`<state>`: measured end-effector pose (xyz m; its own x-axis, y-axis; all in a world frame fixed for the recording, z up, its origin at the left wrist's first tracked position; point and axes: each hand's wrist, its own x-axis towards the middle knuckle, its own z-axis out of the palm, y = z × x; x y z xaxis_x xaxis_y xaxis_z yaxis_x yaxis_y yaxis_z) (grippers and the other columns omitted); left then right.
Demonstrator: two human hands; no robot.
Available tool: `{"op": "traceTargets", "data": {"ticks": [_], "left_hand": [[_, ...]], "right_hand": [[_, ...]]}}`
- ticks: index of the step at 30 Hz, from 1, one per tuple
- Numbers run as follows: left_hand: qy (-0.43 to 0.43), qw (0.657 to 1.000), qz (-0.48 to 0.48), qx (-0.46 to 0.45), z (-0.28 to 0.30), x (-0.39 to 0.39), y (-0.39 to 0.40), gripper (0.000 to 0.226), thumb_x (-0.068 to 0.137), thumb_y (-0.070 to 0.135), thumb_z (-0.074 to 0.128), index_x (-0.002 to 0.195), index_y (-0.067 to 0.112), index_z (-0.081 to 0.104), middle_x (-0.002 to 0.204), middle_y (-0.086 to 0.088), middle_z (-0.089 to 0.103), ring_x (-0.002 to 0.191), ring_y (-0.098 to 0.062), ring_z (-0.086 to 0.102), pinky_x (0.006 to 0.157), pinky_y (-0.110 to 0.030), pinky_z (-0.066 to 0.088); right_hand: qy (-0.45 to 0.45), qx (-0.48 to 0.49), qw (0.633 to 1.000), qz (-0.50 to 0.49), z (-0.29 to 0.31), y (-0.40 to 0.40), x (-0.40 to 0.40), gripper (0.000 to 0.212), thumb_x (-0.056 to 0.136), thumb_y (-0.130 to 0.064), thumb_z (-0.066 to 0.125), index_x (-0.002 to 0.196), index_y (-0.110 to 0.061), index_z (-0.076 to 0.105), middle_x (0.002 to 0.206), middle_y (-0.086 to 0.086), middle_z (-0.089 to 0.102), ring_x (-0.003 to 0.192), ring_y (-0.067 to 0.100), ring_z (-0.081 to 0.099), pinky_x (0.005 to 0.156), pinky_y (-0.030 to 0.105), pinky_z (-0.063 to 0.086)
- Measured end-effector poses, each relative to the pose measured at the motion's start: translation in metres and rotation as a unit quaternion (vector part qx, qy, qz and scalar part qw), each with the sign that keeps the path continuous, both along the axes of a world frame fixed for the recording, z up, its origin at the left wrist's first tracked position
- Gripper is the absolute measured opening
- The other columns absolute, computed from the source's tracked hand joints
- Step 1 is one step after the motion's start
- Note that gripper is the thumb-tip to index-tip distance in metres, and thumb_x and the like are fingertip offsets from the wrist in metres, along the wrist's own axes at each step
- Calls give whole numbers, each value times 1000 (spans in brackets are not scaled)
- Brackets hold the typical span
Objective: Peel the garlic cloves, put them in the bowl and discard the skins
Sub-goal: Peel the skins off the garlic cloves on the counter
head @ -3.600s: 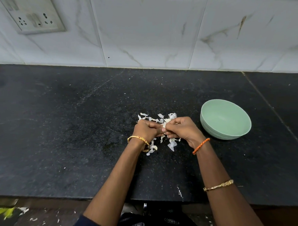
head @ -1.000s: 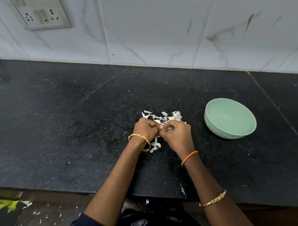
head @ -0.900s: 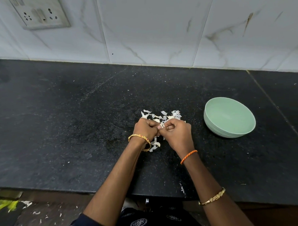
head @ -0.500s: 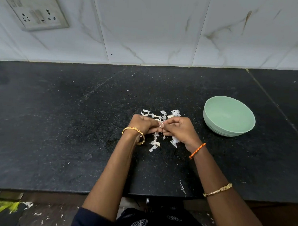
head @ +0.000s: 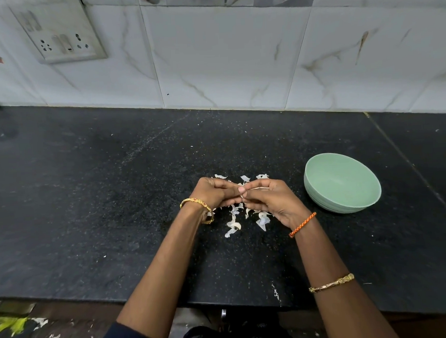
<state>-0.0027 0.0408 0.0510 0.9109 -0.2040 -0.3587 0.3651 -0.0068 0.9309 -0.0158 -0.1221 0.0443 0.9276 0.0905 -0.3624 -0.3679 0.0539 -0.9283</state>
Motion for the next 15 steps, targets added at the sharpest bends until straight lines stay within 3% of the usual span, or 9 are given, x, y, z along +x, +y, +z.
{"op": "traceTargets", "data": {"ticks": [5,11,13,15], "left_hand": [[-82,989,46,112,-14,-3,-7,7,75,9,78,71,12,72,64,0,69,54,-4,63,52,-13,50],[-72,980,96,161,-25,-1,-13,10,74,10,80,67,12,73,62,0,68,46,1,59,56,-14,52],[-60,980,104,157,-26,-1,-14,9,75,9,79,69,11,73,60,1,67,45,2,58,55,-12,52],[-26,992,84,87,-24,-1,-11,3,78,5,75,77,4,72,57,2,66,45,2,57,52,-11,50]], "right_hand": [[-27,-31,999,-34,-8,6,-3,18,75,9,73,93,8,68,82,17,71,68,15,70,68,22,59],[-30,-48,995,-80,-16,15,-8,13,74,9,74,84,3,70,84,18,72,72,18,70,65,20,58],[-32,-46,994,-89,-17,17,-9,12,75,9,74,83,3,70,83,17,72,71,18,70,64,19,58],[-11,-8,997,-82,-14,15,-9,11,76,10,72,84,4,69,84,17,71,73,19,70,67,21,59]]}}
